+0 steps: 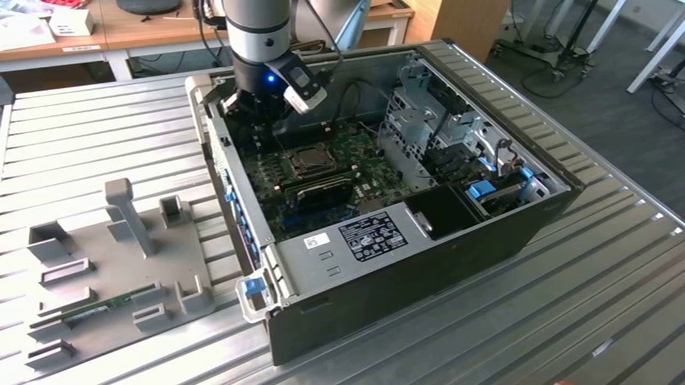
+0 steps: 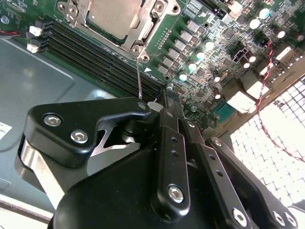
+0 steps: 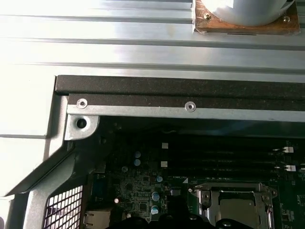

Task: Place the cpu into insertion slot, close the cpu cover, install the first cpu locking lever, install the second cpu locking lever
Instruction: 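Install the first cpu locking lever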

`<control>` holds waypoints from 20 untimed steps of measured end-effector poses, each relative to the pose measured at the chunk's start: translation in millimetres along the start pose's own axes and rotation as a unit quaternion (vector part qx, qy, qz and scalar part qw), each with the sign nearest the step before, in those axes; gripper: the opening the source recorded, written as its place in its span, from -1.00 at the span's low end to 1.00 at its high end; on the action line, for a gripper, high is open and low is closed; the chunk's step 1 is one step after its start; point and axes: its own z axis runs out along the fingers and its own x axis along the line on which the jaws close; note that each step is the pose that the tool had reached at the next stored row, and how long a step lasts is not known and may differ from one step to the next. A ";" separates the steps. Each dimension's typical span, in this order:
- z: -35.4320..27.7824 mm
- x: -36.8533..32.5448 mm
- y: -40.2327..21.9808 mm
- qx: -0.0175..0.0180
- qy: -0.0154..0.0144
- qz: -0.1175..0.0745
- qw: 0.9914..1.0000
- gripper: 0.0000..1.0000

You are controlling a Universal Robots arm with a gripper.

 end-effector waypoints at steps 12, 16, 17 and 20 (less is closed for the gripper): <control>0.8 -0.7 3.4 -0.008 0.000 0.000 1.000 -0.79; 1.1 -2.8 3.6 -0.009 0.000 0.001 1.000 -0.79; 1.2 -3.9 3.6 -0.009 0.000 0.000 1.000 -0.79; 1.7 -9.2 3.4 -0.009 0.000 0.001 1.000 -0.79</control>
